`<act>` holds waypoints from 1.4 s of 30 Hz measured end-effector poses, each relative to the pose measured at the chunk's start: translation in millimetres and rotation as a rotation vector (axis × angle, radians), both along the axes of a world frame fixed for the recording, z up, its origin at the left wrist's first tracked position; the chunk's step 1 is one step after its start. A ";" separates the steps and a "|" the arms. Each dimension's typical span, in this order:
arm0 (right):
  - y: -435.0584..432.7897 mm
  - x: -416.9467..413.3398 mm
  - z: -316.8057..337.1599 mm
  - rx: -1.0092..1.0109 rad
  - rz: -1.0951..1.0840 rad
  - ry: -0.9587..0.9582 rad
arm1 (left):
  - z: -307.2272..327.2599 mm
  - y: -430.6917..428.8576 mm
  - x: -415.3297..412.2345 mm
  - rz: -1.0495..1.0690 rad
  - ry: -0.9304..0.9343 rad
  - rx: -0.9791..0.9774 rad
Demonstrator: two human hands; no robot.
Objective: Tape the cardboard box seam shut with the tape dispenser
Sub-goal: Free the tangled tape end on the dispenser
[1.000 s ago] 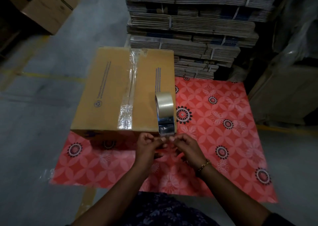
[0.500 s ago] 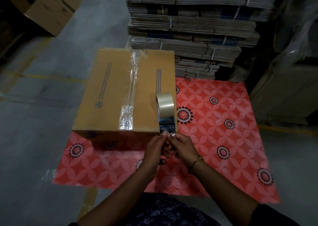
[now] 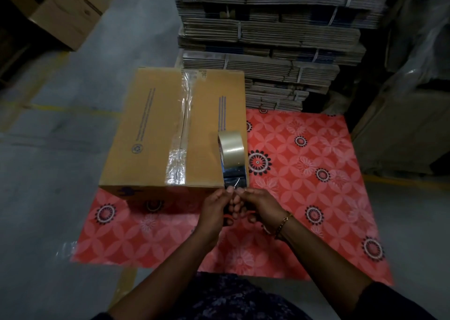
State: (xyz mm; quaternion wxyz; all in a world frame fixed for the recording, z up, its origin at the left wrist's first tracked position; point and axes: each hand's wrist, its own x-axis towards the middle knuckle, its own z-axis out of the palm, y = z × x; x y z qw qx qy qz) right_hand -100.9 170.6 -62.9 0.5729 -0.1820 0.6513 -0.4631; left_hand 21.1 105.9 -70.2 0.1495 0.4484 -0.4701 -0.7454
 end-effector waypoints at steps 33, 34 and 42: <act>-55.0 -19.0 12.2 -0.024 0.098 1.065 | -4.8 -61.2 33.9 -0.047 -0.242 -0.931; -56.9 -16.8 10.3 -0.013 0.082 1.101 | -4.0 -66.5 29.5 -0.014 -0.233 -0.944; -25.4 -34.0 4.8 -0.075 -0.266 0.772 | -6.0 -84.8 -32.6 -0.056 -0.186 -1.095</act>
